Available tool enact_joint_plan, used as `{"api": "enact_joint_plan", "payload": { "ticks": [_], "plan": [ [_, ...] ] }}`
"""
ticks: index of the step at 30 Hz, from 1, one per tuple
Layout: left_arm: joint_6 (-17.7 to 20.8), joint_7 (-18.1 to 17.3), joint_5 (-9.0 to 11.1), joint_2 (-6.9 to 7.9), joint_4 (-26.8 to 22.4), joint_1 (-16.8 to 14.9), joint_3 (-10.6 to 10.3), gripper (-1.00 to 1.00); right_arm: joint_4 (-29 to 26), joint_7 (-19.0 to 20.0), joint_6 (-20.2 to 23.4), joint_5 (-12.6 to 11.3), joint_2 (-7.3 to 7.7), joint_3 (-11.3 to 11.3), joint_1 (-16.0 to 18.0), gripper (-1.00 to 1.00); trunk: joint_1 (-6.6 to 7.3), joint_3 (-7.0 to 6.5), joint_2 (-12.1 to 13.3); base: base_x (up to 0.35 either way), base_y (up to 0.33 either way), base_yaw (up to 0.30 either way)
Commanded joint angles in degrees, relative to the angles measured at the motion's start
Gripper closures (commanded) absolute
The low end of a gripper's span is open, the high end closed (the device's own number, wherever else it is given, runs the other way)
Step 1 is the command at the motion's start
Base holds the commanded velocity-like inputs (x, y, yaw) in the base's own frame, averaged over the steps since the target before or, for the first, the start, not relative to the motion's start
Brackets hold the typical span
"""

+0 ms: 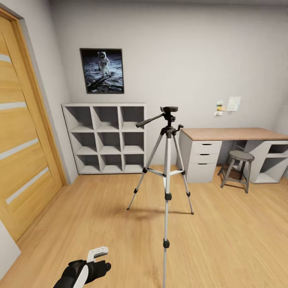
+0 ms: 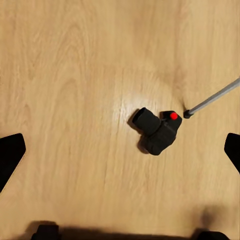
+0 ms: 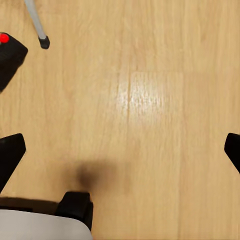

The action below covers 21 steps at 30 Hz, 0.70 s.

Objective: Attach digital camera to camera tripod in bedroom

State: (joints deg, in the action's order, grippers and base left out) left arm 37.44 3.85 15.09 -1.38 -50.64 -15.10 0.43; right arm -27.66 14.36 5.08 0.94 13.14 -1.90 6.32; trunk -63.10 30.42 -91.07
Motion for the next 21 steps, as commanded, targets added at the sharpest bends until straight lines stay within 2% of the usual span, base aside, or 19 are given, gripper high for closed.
{"api": "enact_joint_plan", "payload": {
  "ticks": [1, 8, 15, 21],
  "plan": [
    [0.3, 0.4, 0.6, -0.02, -0.1, 0.0, 0.0, -1.00, -0.1, 0.3, 0.4, 0.1, -0.02, -0.2, 0.0, -1.00, -0.02, 0.06, 0.0, 0.190, 0.170, -0.084],
    [0.3, 0.5, 0.6, -0.02, -0.1, 0.0, 0.0, -1.00, -0.2, 0.3, 0.4, 0.0, -0.07, -0.2, 0.0, -1.00, -0.02, 0.06, 0.0, 0.130, 0.109, -0.146],
    [0.3, 0.5, 0.6, -0.33, 0.0, 0.0, -0.1, -1.00, -0.2, 0.2, 0.4, 0.0, -0.05, -0.3, 0.0, -1.00, -0.02, 0.06, 0.0, 0.022, 0.018, -0.201],
    [0.1, 0.2, 0.6, -0.56, -0.1, 0.0, -0.3, -1.00, -0.2, 0.2, 0.4, 0.0, -0.04, -0.3, 0.0, -1.00, -0.02, 0.06, 0.0, 0.003, 0.003, -0.071]
  ]
}}
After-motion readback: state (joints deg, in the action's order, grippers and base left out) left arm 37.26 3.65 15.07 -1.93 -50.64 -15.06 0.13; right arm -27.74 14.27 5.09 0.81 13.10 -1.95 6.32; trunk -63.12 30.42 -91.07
